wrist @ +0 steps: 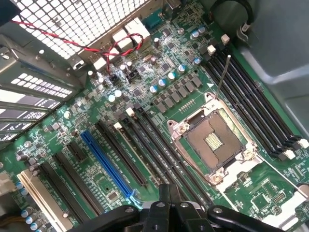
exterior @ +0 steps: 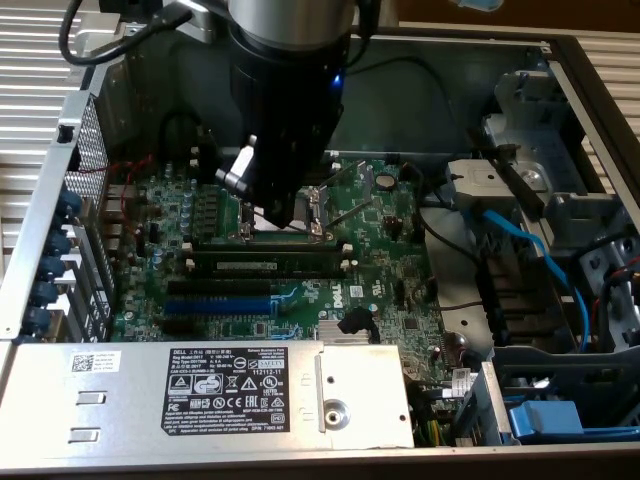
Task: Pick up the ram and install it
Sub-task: 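Press down the ram until it locks into place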
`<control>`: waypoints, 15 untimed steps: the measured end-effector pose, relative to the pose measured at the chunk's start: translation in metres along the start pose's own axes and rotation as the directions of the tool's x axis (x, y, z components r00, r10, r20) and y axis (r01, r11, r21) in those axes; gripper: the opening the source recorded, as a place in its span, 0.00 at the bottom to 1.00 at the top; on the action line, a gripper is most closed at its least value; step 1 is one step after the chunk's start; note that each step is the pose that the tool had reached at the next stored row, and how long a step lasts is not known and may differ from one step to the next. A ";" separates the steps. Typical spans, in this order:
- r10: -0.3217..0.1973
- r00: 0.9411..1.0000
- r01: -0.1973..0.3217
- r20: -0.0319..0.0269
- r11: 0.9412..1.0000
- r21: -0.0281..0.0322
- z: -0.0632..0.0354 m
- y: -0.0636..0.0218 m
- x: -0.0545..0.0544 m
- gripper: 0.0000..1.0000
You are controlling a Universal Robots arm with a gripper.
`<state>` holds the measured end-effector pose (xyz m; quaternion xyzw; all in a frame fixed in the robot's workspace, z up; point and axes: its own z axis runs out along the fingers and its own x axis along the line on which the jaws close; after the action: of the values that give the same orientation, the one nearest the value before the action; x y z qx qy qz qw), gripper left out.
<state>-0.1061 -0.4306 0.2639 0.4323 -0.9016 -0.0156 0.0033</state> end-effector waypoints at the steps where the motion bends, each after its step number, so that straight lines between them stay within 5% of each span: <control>1: 0.008 1.000 -0.008 0.000 1.000 0.000 0.0000 0.0000 0.000 0.10; 15: 0.114 0.994 -0.114 -0.001 0.994 -0.005 0.0001 0.0002 0.000 0.10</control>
<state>-0.1061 -0.4302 0.2638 0.3803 -0.9247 -0.0174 0.0055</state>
